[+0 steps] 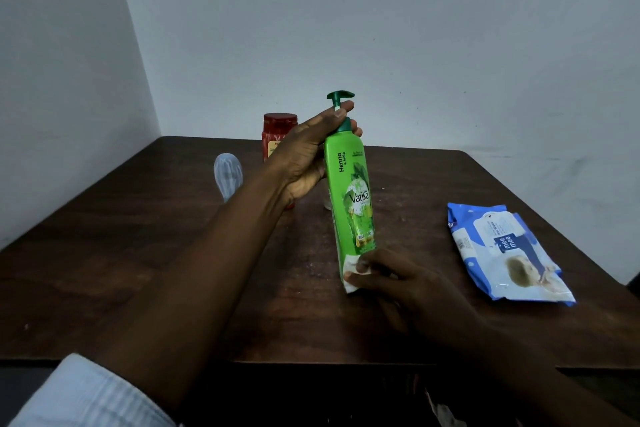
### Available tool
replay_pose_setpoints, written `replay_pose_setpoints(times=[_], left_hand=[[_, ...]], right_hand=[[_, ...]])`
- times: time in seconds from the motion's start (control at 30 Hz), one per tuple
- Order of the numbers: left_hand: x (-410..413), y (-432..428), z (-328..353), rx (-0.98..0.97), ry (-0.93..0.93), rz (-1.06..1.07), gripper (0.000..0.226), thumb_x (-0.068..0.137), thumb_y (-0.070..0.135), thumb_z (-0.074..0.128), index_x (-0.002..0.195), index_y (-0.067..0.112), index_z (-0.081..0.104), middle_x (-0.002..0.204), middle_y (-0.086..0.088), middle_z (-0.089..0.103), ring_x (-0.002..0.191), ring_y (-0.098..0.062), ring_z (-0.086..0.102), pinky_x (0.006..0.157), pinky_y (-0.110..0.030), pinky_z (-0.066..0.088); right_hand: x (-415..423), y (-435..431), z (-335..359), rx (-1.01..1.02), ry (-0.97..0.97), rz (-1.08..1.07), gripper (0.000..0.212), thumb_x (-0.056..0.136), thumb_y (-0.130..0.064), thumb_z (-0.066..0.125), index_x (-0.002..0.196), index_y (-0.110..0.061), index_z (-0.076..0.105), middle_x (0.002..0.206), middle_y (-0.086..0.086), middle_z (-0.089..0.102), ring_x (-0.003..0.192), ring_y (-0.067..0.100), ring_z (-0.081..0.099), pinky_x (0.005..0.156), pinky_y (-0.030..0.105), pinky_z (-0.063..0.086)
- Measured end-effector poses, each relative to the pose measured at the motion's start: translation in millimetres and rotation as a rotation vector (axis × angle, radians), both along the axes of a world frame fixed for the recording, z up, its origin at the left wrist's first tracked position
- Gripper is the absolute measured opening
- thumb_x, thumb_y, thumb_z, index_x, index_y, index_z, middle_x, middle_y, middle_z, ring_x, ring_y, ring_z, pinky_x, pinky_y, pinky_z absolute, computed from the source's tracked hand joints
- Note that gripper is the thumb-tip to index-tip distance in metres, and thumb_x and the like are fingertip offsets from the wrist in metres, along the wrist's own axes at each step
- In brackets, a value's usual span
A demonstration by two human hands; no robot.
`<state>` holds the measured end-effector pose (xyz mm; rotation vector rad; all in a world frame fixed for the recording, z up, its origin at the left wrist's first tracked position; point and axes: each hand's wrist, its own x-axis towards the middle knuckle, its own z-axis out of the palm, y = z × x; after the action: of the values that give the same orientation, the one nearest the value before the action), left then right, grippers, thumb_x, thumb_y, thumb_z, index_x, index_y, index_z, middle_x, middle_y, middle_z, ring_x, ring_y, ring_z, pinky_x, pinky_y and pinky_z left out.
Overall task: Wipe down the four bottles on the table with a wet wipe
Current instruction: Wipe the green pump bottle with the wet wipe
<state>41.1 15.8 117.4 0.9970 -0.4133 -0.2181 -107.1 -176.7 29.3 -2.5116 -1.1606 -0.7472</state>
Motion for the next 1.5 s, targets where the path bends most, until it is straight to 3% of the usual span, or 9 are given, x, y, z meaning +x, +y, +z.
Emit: replay_pose_setpoints(times=[0.27, 0.37, 0.57, 0.77, 0.9, 1.0, 1.2, 1.33, 1.5], left_hand=[[-3, 3, -4, -0.025, -0.025, 0.008, 0.021, 0.098, 0.019, 0.061, 0.116, 0.016, 0.072, 0.094, -0.005, 0.073, 0.095, -0.018, 0.072, 0.084, -0.033, 0.059], [-4, 6, -6, -0.065, -0.040, -0.003, 0.020, 0.099, 0.018, 0.059, 0.114, 0.016, 0.072, 0.092, -0.006, 0.073, 0.094, -0.018, 0.070, 0.086, -0.033, 0.058], [-7, 4, -7, -0.088, -0.072, -0.008, 0.021, 0.099, 0.016, 0.059, 0.115, 0.015, 0.072, 0.092, -0.007, 0.072, 0.095, -0.020, 0.068, 0.090, -0.034, 0.057], [-12, 3, -6, -0.092, -0.086, 0.020, 0.021, 0.100, 0.015, 0.056, 0.116, 0.014, 0.070, 0.090, -0.006, 0.071, 0.093, -0.019, 0.068, 0.092, -0.035, 0.054], [-17, 5, -5, -0.094, -0.073, 0.017, 0.022, 0.100, 0.014, 0.056, 0.116, 0.014, 0.070, 0.092, -0.007, 0.071, 0.094, -0.020, 0.067, 0.097, -0.038, 0.052], [-22, 6, -2, -0.101, -0.067, -0.009, 0.023, 0.100, 0.013, 0.056, 0.119, 0.011, 0.068, 0.095, -0.008, 0.069, 0.098, -0.021, 0.065, 0.097, -0.038, 0.051], [-29, 9, 4, -0.060, -0.042, -0.047, 0.028, 0.101, 0.015, 0.055, 0.127, 0.012, 0.064, 0.094, -0.005, 0.068, 0.080, -0.013, 0.068, 0.072, -0.027, 0.060], [-31, 12, 4, -0.038, -0.052, -0.030, 0.028, 0.099, 0.017, 0.058, 0.124, 0.015, 0.068, 0.101, -0.005, 0.067, 0.094, -0.018, 0.064, 0.085, -0.032, 0.052], [-34, 12, 6, -0.011, -0.086, -0.054, 0.028, 0.099, 0.016, 0.058, 0.124, 0.016, 0.069, 0.106, -0.007, 0.068, 0.099, -0.021, 0.065, 0.086, -0.034, 0.057]], right_hand=[[-1, 0, -2, 0.008, 0.025, 0.014, 0.035, 0.072, -0.005, 0.075, 0.105, -0.014, 0.078, 0.111, 0.010, 0.070, 0.084, 0.020, 0.072, 0.064, 0.026, 0.059], [4, 4, -2, 0.124, 0.120, -0.010, 0.026, 0.084, -0.007, 0.072, 0.107, -0.018, 0.076, 0.112, 0.000, 0.069, 0.090, 0.015, 0.068, 0.076, 0.031, 0.058], [17, 21, 9, 0.239, 0.019, 0.027, 0.027, 0.079, 0.007, 0.074, 0.101, -0.006, 0.079, 0.099, 0.014, 0.065, 0.087, 0.024, 0.068, 0.075, 0.034, 0.056], [33, 39, 33, 0.354, -0.023, 0.007, 0.025, 0.082, 0.005, 0.074, 0.103, -0.007, 0.078, 0.101, 0.013, 0.063, 0.095, 0.015, 0.062, 0.089, 0.012, 0.046], [45, 48, 51, 0.403, -0.061, -0.021, 0.024, 0.082, 0.002, 0.076, 0.104, -0.007, 0.078, 0.100, 0.013, 0.063, 0.095, 0.020, 0.065, 0.084, 0.024, 0.053], [52, 53, 65, 0.453, -0.075, -0.014, 0.022, 0.083, 0.000, 0.075, 0.103, -0.008, 0.079, 0.096, 0.011, 0.063, 0.092, 0.018, 0.063, 0.080, 0.020, 0.050], [57, 61, 82, 0.529, -0.094, -0.029, 0.020, 0.085, -0.004, 0.075, 0.104, -0.009, 0.079, 0.094, 0.012, 0.062, 0.093, 0.017, 0.062, 0.080, 0.015, 0.047], [57, 66, 82, 0.550, -0.100, -0.043, 0.020, 0.085, -0.004, 0.075, 0.105, -0.009, 0.078, 0.093, 0.013, 0.061, 0.092, 0.017, 0.061, 0.079, 0.012, 0.045], [57, 65, 80, 0.629, -0.138, -0.077, 0.021, 0.087, -0.008, 0.075, 0.107, -0.011, 0.078, 0.094, 0.010, 0.061, 0.088, 0.015, 0.062, 0.075, 0.014, 0.047]])
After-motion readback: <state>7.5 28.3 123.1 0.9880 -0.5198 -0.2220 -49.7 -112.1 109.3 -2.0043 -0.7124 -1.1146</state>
